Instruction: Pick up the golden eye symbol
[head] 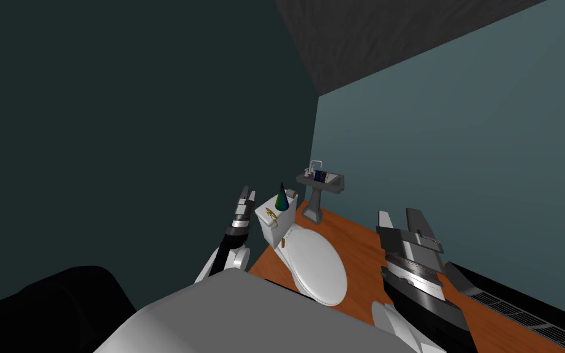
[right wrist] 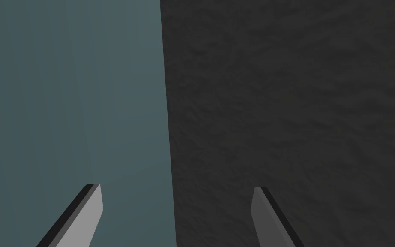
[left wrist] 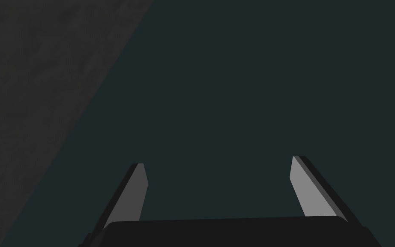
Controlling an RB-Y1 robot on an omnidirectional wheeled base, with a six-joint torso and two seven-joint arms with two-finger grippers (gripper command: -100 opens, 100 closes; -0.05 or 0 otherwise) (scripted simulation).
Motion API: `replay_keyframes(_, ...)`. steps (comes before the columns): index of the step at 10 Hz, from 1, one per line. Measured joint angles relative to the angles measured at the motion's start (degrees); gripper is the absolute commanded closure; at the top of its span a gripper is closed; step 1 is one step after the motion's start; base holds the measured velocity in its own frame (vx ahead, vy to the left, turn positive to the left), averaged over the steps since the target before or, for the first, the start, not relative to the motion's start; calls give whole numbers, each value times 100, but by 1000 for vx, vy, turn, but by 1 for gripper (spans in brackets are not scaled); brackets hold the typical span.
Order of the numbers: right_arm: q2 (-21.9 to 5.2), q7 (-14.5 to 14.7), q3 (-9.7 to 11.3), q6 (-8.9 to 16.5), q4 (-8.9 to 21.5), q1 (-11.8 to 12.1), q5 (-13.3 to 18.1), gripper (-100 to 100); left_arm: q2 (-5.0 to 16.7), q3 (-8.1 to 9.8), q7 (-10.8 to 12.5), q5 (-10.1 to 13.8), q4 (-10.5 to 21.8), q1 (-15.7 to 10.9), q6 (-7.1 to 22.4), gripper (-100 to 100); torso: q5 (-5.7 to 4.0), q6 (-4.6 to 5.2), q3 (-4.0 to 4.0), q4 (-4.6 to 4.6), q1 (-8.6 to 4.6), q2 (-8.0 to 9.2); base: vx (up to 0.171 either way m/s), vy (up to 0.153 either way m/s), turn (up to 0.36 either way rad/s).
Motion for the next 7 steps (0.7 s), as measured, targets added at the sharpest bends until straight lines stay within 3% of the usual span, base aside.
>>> replay_keyframes(7,0,0,0,0,0,-1,0,0,885,-186,20,44,301,-180,387,-100,2,0,9,3,7,16,-31,12,-8)
